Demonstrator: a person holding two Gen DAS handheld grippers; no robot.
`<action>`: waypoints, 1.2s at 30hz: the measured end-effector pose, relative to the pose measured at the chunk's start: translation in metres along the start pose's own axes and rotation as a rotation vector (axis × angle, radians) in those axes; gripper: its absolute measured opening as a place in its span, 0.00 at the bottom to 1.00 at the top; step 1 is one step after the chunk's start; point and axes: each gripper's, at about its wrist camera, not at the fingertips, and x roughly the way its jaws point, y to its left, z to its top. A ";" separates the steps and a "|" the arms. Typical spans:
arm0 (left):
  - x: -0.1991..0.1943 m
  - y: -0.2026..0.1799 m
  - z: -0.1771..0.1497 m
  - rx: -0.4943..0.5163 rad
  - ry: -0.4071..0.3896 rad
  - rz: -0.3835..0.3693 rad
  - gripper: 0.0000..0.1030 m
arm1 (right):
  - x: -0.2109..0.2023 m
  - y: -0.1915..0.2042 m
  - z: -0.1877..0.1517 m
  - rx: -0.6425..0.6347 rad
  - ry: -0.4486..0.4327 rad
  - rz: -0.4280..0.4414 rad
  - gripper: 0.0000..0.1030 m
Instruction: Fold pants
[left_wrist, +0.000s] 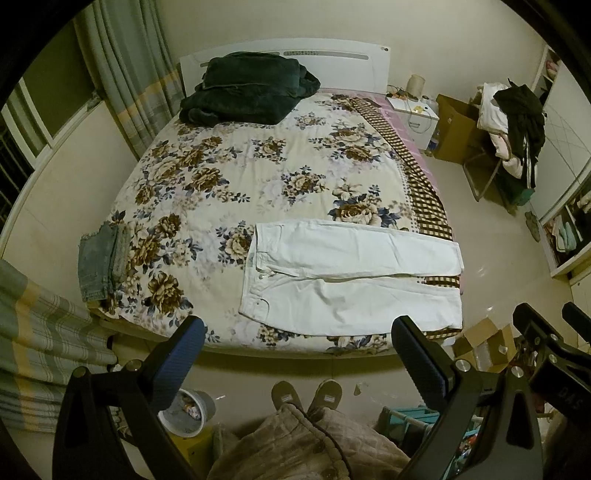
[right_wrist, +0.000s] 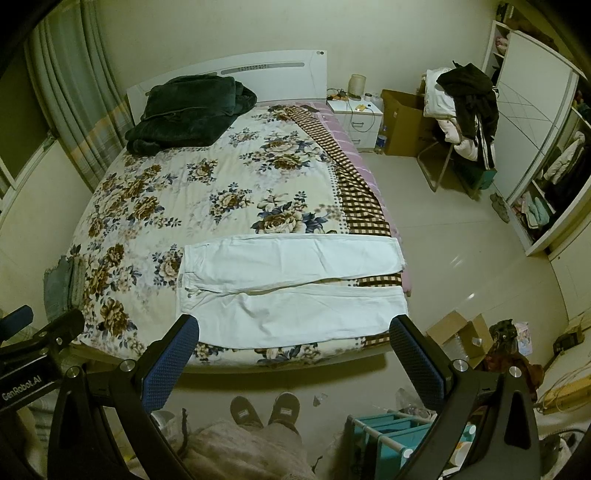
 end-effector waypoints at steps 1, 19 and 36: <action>-0.001 0.000 0.000 0.001 0.000 0.000 1.00 | 0.000 0.000 0.000 0.000 0.000 0.001 1.00; -0.004 0.004 0.004 0.004 -0.003 0.004 1.00 | -0.004 0.009 -0.004 -0.007 0.005 0.011 1.00; -0.003 0.011 0.011 0.004 -0.009 0.007 1.00 | -0.002 0.015 -0.006 -0.005 0.008 0.014 1.00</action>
